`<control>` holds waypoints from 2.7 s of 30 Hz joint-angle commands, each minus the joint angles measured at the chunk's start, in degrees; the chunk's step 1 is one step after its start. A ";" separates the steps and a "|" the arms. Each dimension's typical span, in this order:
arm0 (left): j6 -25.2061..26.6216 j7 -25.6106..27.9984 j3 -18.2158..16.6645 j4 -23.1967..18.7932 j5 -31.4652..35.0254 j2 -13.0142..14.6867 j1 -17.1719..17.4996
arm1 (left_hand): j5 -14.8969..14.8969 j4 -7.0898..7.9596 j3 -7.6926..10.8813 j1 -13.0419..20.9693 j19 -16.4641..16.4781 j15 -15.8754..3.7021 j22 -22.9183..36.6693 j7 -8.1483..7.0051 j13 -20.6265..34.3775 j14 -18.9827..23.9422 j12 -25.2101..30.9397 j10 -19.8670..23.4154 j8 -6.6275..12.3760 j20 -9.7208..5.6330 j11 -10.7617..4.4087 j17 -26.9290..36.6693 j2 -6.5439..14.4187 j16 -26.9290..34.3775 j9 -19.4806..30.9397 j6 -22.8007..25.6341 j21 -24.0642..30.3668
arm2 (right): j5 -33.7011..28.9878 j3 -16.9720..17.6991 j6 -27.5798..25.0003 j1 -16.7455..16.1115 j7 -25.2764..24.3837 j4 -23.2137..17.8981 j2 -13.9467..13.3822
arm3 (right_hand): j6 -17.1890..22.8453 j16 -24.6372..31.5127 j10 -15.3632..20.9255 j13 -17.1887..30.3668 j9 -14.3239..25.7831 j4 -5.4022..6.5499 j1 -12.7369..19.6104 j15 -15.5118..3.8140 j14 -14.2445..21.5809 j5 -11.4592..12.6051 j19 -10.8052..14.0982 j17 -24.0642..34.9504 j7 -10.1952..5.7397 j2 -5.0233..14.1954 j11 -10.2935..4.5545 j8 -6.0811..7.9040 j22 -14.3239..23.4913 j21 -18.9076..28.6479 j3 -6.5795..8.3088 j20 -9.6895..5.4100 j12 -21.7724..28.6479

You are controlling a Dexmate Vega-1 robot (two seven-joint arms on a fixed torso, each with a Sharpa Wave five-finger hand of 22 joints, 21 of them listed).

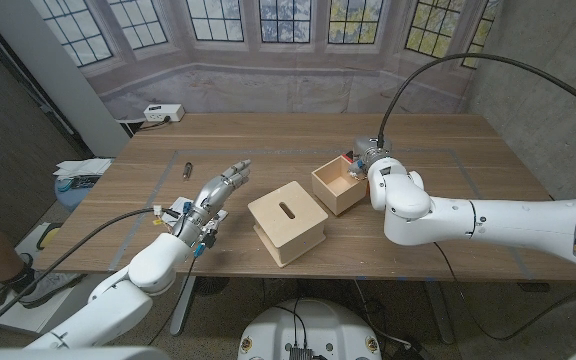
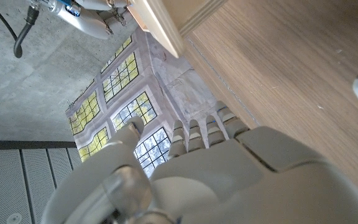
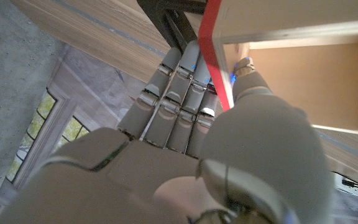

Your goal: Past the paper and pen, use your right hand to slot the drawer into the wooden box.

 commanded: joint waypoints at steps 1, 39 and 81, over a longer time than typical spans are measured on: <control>-4.03 4.14 -2.37 -0.81 9.25 1.63 4.88 | 0.05 0.67 -0.05 -0.61 0.57 0.13 0.32 0.03 0.18 0.40 -0.13 -0.15 0.25 -0.24 -0.63 0.17 0.11 0.57 0.32 0.97 0.15 | 0.62 1.94 -0.66 -2.51 -1.94 -0.74 0.24 | 1.25 -0.39 0.47 0.37 0.15 0.01 4.31 -2.92 0.53 0.37 0.42 0.16 -0.72 3.72 -0.23 0.23 0.10 -0.06 -0.06 0.00 0.33; -17.63 17.21 -9.47 7.13 40.44 -1.61 13.00 | -0.69 9.39 -2.22 -8.77 -1.29 -3.41 0.36 -5.59 0.17 -4.30 -1.29 -4.27 -1.12 -3.94 -3.05 0.67 -0.52 -0.07 0.29 -3.69 -0.79 | -1.92 7.95 -2.52 -11.08 -3.88 -4.14 -0.19 | 1.48 -1.41 0.64 0.47 0.21 0.00 4.65 -2.94 0.95 0.46 0.60 0.83 -0.67 3.58 -0.04 -0.14 0.07 -0.26 -0.17 0.15 0.11; -16.55 23.52 -7.18 11.85 49.71 1.11 13.44 | -0.39 10.86 -2.24 -12.38 -4.06 -4.94 0.37 -7.42 0.14 -7.65 -1.45 -9.53 -0.90 -5.79 -5.18 0.72 -0.48 0.14 0.14 -8.61 -1.11 | -2.81 8.89 -2.52 -12.66 -2.90 -1.47 1.27 | 1.55 -2.53 0.74 0.55 0.30 -0.02 5.04 -2.92 1.42 0.43 0.64 1.40 -0.49 3.57 -0.03 -0.59 0.07 -0.50 -0.37 0.31 -0.23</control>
